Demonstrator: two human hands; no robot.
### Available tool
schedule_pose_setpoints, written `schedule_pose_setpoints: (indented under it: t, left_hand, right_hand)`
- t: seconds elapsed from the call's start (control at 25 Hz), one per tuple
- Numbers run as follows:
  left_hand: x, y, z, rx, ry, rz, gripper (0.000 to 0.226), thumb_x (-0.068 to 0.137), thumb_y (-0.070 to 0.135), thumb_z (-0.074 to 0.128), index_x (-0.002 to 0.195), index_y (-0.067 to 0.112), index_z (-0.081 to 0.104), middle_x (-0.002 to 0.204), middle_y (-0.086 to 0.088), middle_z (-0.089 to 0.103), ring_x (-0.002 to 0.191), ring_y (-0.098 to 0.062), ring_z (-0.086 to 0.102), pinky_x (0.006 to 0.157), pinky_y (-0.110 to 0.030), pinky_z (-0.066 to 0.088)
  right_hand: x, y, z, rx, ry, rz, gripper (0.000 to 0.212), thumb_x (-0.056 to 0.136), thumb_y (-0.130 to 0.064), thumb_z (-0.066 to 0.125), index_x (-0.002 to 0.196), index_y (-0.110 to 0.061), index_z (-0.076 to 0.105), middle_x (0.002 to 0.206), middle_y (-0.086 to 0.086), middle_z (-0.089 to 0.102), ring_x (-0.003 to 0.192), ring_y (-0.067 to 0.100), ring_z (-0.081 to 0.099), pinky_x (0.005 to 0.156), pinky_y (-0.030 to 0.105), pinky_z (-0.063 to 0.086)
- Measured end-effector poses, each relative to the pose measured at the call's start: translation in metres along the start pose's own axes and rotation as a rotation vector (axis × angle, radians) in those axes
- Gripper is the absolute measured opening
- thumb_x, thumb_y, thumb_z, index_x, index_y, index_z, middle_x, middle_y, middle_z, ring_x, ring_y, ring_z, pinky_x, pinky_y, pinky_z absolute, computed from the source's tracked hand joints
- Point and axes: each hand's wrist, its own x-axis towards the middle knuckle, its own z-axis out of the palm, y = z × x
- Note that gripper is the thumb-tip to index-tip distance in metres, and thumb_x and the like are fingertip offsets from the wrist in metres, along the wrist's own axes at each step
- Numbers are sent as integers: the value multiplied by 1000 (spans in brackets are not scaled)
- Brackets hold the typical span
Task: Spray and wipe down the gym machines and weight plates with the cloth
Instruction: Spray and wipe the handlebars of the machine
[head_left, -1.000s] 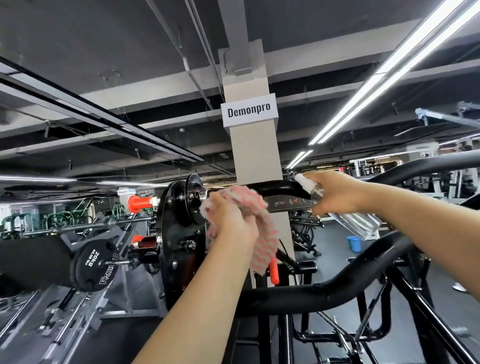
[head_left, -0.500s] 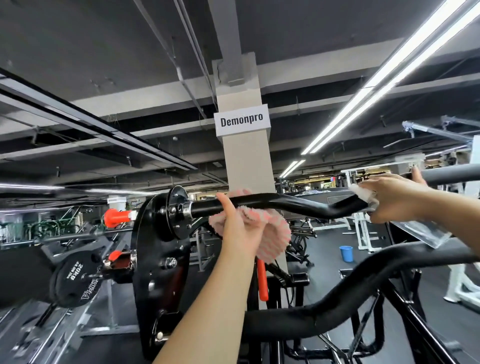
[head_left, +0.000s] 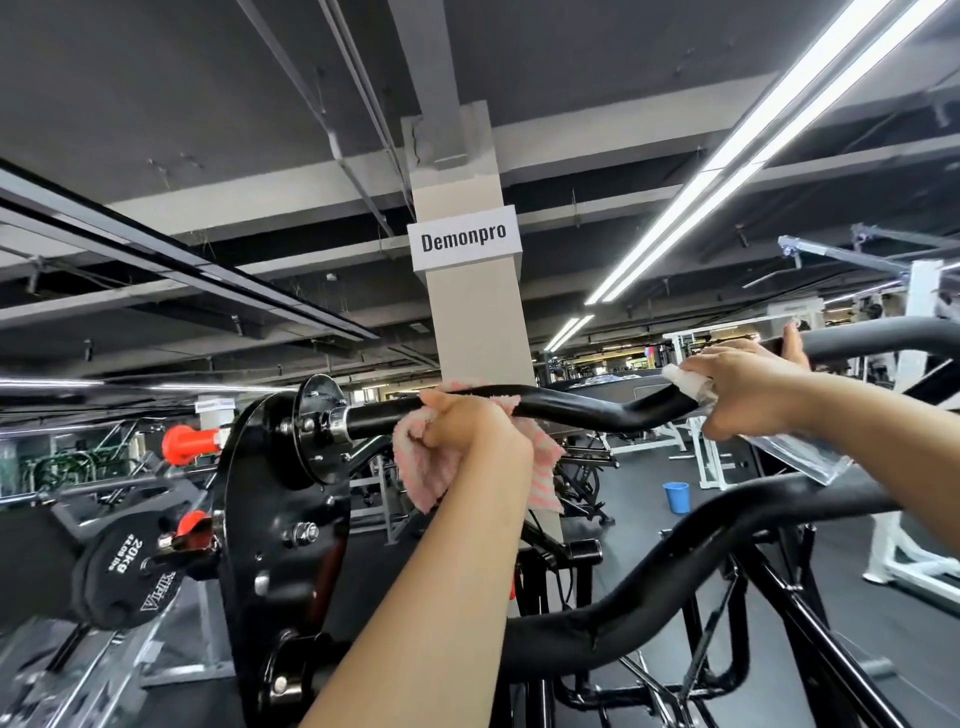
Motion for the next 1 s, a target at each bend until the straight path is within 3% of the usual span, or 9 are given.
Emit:
schedule_pose_setpoints:
  t: [0.08,0.12,0.2,0.4,0.48,0.64,0.8,0.92,1.0]
  left_hand:
    - [-14,-2,4,115,-67,-58,49,101,37,35,126,-5,38,99,-18,69,89,-31,63,68,-25,50]
    - [-23,-6,6,154,-97,-39,52,100,37,37,131,-4,33,117,-18,62,102,-32,60,78,-29,46]
    - [-44,-16,8,323,-148,9,58,98,38,41,133,-6,28,131,-22,50,118,-35,51,91,-36,39]
    - [-67,-50,12,871,-300,163,57,103,37,24,130,-9,43,133,-23,48,121,-34,48,97,-36,34]
    - [-62,-58,8,941,-327,192,61,103,38,20,126,-8,51,130,-23,52,119,-34,50,97,-37,35]
    - [-58,-62,-4,726,-354,80,60,100,43,31,123,-10,50,123,-20,57,112,-34,55,94,-36,40]
    - [-49,-63,-8,231,-486,-303,47,91,50,51,95,3,59,83,-7,66,73,-24,65,83,-38,56]
    - [-41,-70,-10,38,-641,-489,49,89,51,52,96,3,56,78,-11,64,77,-23,62,97,-39,48]
    - [-44,-75,-11,63,-700,-542,52,90,54,47,87,3,57,66,-13,66,76,-26,61,94,-41,46]
  right_hand:
    - [0,-1,-1,-3,-2,-8,79,72,-26,63,144,-32,30,144,-8,39,142,15,17,109,62,-14]
    - [-1,-2,-2,-1,-1,-9,79,72,-25,62,144,-31,30,144,-8,39,141,15,17,109,62,-14]
    - [-3,-3,-3,0,5,-6,77,74,-24,60,144,-31,30,143,-8,40,142,15,18,109,63,-14]
    - [-7,-4,-3,-18,10,-30,77,75,-26,59,145,-33,27,149,-9,33,143,15,15,108,64,-14]
    - [-7,-5,-3,-16,0,-41,77,75,-26,59,145,-33,28,148,-8,34,142,15,17,107,65,-13]
    - [-6,-4,-3,1,6,-78,70,74,-26,59,139,-33,36,138,-8,42,138,16,26,106,68,-11]
    - [-8,-3,-3,15,24,-89,60,72,-24,59,129,-31,44,126,-8,48,133,17,31,107,68,-8]
    - [-8,-2,-3,23,24,-91,64,71,-25,62,132,-31,43,125,-8,47,134,16,30,107,67,-10]
    - [-6,-1,-2,22,28,-96,63,71,-26,62,131,-31,44,124,-9,47,135,16,29,108,66,-10]
